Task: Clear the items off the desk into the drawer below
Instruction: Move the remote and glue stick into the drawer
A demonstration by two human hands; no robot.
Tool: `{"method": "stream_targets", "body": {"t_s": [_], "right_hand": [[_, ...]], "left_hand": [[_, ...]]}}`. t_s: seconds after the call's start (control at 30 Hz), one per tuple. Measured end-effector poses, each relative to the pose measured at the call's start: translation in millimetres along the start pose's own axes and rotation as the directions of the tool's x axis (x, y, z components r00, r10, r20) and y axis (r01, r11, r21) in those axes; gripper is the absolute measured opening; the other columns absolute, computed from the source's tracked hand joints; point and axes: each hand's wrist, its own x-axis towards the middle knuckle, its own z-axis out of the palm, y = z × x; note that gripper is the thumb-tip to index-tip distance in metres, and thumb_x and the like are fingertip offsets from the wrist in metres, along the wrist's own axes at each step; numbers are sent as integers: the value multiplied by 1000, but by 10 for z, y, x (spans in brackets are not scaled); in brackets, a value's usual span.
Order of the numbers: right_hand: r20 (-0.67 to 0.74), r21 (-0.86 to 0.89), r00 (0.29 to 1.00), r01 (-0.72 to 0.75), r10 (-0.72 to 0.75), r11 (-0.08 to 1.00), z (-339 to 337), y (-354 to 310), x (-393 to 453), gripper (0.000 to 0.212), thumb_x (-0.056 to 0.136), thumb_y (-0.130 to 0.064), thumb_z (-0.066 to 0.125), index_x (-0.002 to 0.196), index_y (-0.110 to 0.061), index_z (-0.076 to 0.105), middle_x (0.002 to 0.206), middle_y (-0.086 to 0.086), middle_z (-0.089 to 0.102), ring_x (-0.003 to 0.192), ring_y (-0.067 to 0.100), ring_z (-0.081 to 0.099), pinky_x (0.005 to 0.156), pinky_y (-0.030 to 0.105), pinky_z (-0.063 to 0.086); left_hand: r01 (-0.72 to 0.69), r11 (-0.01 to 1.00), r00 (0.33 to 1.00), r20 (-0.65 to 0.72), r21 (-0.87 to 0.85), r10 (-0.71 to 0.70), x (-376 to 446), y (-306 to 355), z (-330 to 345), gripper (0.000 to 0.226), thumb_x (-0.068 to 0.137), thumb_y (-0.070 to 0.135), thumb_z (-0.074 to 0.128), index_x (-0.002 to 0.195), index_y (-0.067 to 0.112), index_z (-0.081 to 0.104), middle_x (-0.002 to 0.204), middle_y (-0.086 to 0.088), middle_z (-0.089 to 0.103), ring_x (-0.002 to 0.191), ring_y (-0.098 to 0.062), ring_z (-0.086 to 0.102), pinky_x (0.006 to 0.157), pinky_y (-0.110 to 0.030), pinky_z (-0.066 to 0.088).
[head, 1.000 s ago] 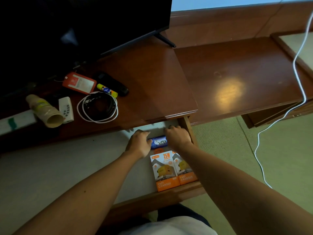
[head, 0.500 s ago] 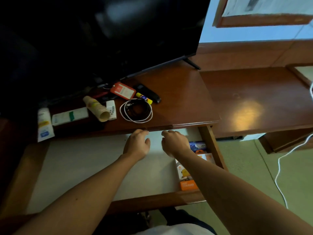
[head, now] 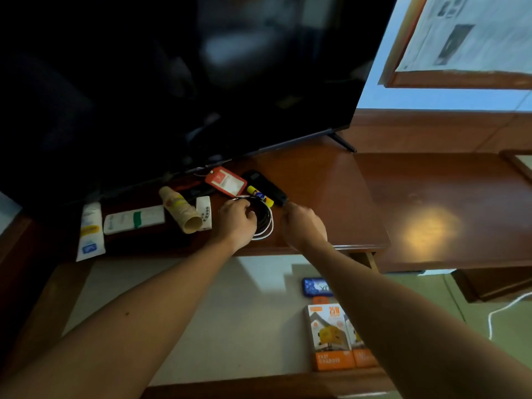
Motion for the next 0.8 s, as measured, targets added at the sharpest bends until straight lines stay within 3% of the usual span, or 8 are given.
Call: {"method": "stream_targets", "body": {"t_s": [0.1, 0.17, 0.27, 0.37, 0.47, 0.63, 0.8], "right_hand": [[17, 42, 1000, -24, 23, 999, -60, 68, 372, 19, 95, -22, 46, 103, -14, 61, 93, 9, 66, 73, 34, 59, 55, 34, 39], [27, 63, 1000, -16, 14, 998, -49, 111, 631, 17, 96, -21, 46, 101, -14, 61, 93, 10, 65, 72, 30, 58, 54, 33, 40], [59, 93, 998, 10, -15, 996, 30, 154, 1011, 20, 97, -24, 46, 103, -16, 64, 99, 10, 67, 79, 28, 61, 60, 31, 42], [134, 107, 990, 31, -45, 994, 55, 118, 1300, 22, 99, -22, 50, 110, -13, 66, 109, 11, 68, 92, 29, 64, 72, 39, 55], [230, 58, 968, 89, -100, 994, 98, 98, 1525, 28, 101, -22, 54, 123, -9, 63, 121, 10, 65, 104, 29, 64, 86, 40, 56], [322, 95, 942, 64, -92, 993, 249, 185, 1768, 50, 93, -35, 68, 136, -14, 56, 128, 8, 64, 110, 27, 64, 81, 31, 51], [382, 95, 915, 99, -128, 991, 261, 165, 1833, 47, 93, -33, 67, 135, -15, 55, 117, 6, 67, 89, 19, 67, 70, 26, 54]], "left_hand": [[22, 1000, 999, 24, 18, -22, 333, 106, 48, 25, 94, 25, 59, 111, 9, 65, 113, -14, 62, 106, -34, 59, 87, -39, 51], [48, 995, 997, 52, 85, -53, 530, 151, 91, 38, 92, 37, 61, 120, 12, 62, 121, -14, 60, 111, -36, 57, 91, -42, 51], [70, 945, 991, 86, 318, -102, 762, 176, 164, 64, 87, 58, 59, 138, 19, 52, 135, -10, 56, 124, -37, 48, 98, -44, 45], [83, 888, 985, 96, 452, -141, 905, 185, 250, 77, 79, 70, 61, 135, 18, 51, 135, -9, 55, 125, -37, 45, 97, -44, 40], [82, 874, 980, 120, 479, -158, 991, 165, 343, 88, 72, 76, 63, 134, 16, 48, 137, -11, 53, 125, -36, 44, 99, -45, 38], [75, 871, 985, 101, 486, -141, 1060, 157, 434, 97, 68, 76, 67, 140, 16, 42, 141, -10, 50, 128, -35, 43, 101, -46, 37], [90, 911, 984, 102, 403, -143, 1061, 150, 475, 96, 68, 64, 74, 142, 16, 39, 141, -8, 51, 127, -34, 43, 102, -46, 37]]}}
